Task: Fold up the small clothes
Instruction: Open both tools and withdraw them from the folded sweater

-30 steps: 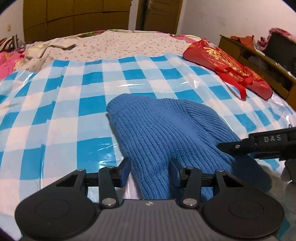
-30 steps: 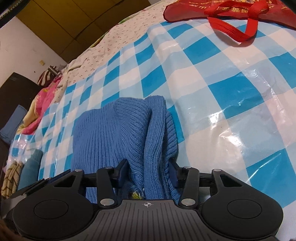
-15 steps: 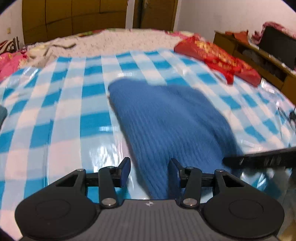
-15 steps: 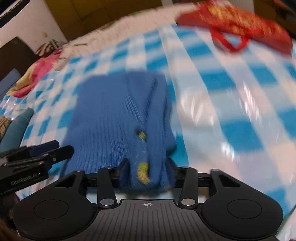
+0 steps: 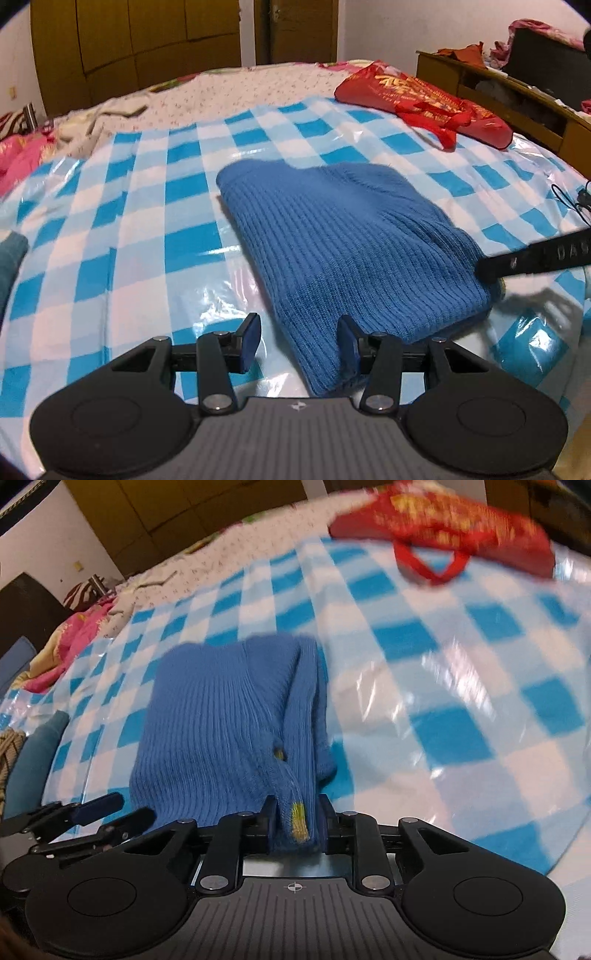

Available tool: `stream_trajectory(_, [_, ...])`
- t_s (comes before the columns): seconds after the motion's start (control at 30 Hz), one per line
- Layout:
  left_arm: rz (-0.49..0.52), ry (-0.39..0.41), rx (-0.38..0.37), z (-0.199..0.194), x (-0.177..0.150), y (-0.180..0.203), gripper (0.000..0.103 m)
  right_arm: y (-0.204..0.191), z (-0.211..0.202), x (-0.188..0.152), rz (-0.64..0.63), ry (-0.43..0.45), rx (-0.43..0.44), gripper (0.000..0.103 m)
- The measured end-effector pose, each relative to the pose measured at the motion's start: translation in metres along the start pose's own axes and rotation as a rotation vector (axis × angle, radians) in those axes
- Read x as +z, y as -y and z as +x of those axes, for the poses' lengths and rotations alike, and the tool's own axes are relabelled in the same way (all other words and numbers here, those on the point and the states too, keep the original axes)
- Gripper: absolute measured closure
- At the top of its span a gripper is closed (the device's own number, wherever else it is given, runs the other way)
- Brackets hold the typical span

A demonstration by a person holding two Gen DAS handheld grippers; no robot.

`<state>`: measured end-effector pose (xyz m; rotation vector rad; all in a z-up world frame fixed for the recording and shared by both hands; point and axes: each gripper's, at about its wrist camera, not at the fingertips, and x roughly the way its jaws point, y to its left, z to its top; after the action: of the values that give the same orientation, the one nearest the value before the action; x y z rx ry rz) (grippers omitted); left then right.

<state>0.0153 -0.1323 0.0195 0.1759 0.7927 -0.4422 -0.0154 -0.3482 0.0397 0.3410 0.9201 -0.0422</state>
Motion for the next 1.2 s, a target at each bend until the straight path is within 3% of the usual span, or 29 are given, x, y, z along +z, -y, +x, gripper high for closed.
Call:
stream_trajectory(0.17, [-0.01, -0.01, 0.0, 0.004, 0.001, 0.0, 0.046, -0.016, -0.014, 0.005, -0.085, 0.092, -0.061, 0.08])
stream_trajectory(0.27, [-0.017, -0.044, 0.003, 0.008, 0.0, 0.001, 0.046, -0.022, -0.004, 0.004, -0.123, 0.084, -0.074, 0.081])
stream_trajectory(0.4, [-0.044, -0.062, 0.011, 0.01, -0.003, 0.002, 0.046, -0.014, 0.024, -0.003, -0.102, -0.012, -0.103, 0.079])
stream_trajectory(0.67, [-0.093, -0.067, 0.032, 0.002, -0.006, 0.006, 0.045, -0.03, -0.009, -0.015, -0.158, 0.089, -0.129, 0.079])
stream_trajectory(1.2, [-0.143, -0.095, 0.102, -0.011, -0.019, 0.014, 0.023, -0.033, -0.021, -0.046, -0.134, 0.115, -0.11, 0.078])
